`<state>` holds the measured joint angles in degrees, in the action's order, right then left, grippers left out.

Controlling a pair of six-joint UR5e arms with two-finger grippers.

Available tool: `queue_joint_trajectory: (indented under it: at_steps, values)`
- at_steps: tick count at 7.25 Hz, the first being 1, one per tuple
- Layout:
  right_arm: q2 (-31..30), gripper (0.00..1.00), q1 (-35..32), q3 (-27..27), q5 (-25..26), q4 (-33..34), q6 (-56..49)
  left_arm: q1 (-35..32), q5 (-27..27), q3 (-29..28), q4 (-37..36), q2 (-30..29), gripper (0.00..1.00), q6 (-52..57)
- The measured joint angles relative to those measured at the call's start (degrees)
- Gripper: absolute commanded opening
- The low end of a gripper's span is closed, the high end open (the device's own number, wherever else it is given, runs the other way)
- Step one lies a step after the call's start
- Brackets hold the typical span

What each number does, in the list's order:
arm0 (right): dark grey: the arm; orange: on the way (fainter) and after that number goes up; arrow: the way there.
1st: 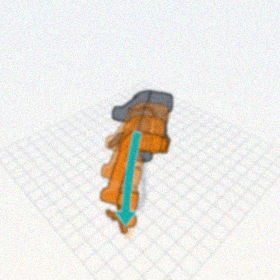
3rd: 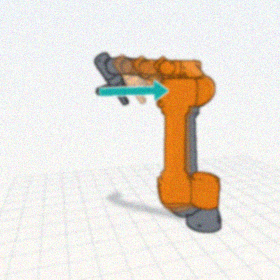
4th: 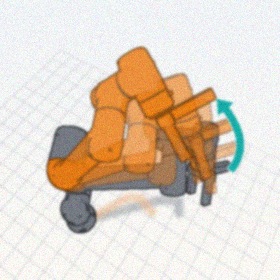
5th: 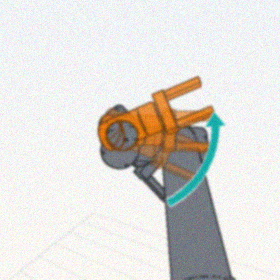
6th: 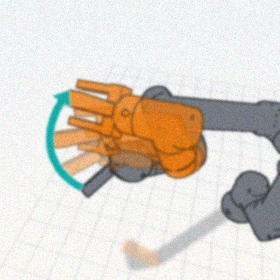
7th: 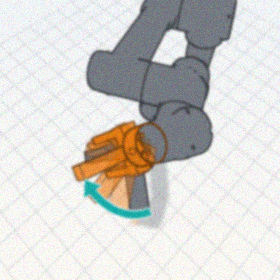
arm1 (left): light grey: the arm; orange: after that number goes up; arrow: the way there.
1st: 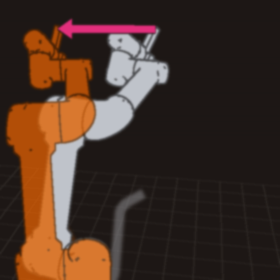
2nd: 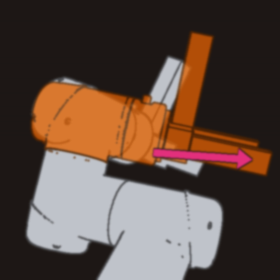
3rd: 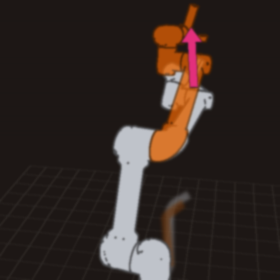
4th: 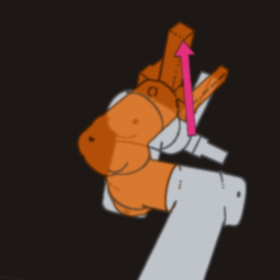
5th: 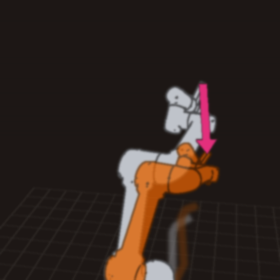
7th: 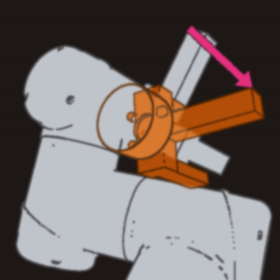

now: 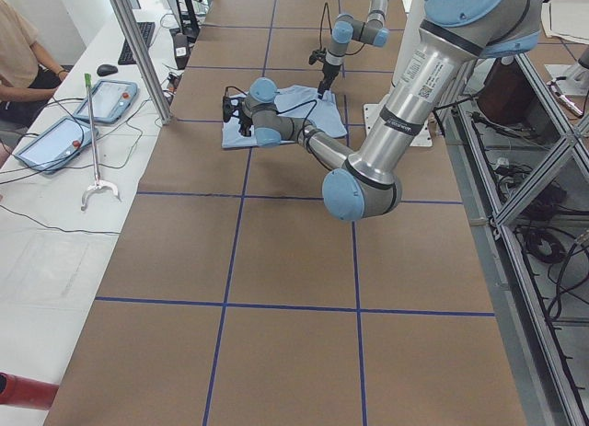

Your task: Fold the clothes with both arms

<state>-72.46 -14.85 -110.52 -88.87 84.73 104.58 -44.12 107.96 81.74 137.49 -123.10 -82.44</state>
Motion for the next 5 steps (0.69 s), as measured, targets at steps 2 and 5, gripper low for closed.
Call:
queue_joint_trajectory:
  at_steps: [2, 5]
  values:
    - [-0.65, 0.81, -0.07, 0.09, -0.06, 0.0, 0.01, 0.0, -0.03, 0.0, 0.03, -0.03, 0.39, 0.0]
    - [-1.19, 0.0, -0.02, 0.05, -0.07, 0.0, 0.01, 0.0, -0.03, 0.0, 0.0, -0.04, 0.39, 0.0]
